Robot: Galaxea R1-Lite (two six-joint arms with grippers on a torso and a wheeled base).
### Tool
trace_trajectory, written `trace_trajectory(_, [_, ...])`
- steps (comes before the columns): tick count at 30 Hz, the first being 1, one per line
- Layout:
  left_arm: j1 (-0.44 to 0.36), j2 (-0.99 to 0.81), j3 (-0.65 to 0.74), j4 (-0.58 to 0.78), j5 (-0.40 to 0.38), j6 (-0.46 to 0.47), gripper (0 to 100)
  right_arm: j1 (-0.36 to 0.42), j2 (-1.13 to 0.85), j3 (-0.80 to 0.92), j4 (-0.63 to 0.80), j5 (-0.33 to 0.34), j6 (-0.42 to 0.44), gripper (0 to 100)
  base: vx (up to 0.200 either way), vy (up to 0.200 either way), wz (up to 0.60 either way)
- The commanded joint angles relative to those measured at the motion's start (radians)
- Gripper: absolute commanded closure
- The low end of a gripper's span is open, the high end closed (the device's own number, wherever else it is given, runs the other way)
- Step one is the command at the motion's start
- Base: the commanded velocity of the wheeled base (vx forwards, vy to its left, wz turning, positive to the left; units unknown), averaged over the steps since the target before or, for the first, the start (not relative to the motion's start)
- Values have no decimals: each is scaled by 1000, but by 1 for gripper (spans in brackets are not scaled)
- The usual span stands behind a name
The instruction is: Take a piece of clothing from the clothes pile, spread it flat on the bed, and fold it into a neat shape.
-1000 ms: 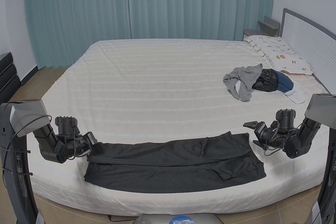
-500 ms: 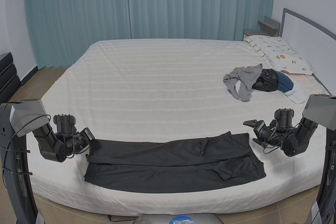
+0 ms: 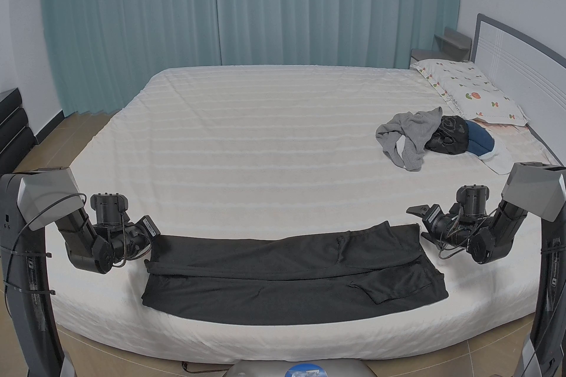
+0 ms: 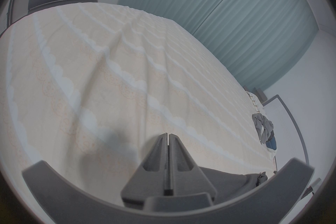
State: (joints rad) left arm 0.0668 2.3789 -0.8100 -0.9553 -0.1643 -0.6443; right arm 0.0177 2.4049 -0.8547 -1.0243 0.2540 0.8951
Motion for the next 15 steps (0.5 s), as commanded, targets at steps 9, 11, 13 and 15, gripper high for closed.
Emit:
trace_trajectory(9, [1, 3, 2, -2, -1, -2, 100, -7, 36, -50, 3, -44, -22, 100, 0, 0, 0])
trace_trajectory(11, [2, 9, 3, -2, 0, 0, 100, -13, 37, -58, 1, -52, -22, 100, 0, 0, 0])
trace_trajectory(13, [2, 11, 3, -2, 0, 0, 100, -15, 39, -58, 1, -52, -22, 100, 0, 0, 0])
trace_trajectory(15, [2, 9, 5, -2, 0, 0, 100, -15, 39, -61, 1, -53, -22, 100, 0, 0, 0])
